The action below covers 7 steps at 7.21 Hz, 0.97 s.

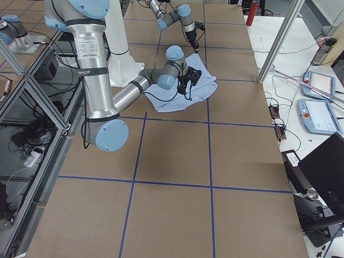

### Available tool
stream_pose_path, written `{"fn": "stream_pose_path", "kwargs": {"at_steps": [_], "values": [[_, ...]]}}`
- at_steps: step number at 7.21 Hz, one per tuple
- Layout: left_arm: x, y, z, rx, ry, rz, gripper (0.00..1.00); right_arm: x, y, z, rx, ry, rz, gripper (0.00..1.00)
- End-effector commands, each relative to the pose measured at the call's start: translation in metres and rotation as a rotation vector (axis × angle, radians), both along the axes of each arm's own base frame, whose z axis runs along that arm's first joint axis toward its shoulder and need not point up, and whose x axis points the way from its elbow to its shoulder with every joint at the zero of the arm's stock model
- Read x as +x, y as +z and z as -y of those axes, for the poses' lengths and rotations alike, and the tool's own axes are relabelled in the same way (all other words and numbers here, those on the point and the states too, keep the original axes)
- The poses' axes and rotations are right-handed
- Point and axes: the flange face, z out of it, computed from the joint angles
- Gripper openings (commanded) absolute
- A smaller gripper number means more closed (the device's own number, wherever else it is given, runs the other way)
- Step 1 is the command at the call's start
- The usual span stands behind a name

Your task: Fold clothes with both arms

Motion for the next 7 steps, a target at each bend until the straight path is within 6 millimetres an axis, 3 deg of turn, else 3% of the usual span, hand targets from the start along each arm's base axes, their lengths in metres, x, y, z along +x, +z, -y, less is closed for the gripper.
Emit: {"fn": "stream_pose_path", "kwargs": {"at_steps": [1, 2, 3, 4, 5, 6, 7], "values": [[-0.003, 0.011, 0.118, 0.052, -0.089, -0.045, 0.0, -0.005, -0.011, 0.002, 0.018, -0.002, 0.014, 1.0], [-0.006, 0.006, 0.176, 0.079, -0.124, -0.04, 0.0, -0.012, -0.023, 0.0, 0.028, -0.01, 0.032, 1.0], [-0.017, 0.012, 0.219, 0.083, -0.139, -0.016, 0.0, -0.017, -0.031, 0.0, 0.037, -0.013, 0.044, 1.0], [-0.021, 0.025, 0.226, 0.115, -0.143, -0.036, 0.0, -0.026, -0.03, -0.003, 0.041, -0.019, 0.037, 1.0], [-0.023, 0.008, 0.223, 0.133, -0.139, -0.063, 0.38, -0.051, -0.045, -0.01, 0.082, -0.007, 0.033, 1.0], [-0.037, -0.016, 0.194, 0.156, -0.073, -0.146, 0.43, -0.083, -0.058, -0.02, 0.141, 0.033, 0.011, 1.0], [-0.078, 0.003, 0.127, 0.165, 0.023, -0.224, 0.47, -0.113, -0.068, -0.016, 0.162, 0.047, 0.002, 1.0]]}}
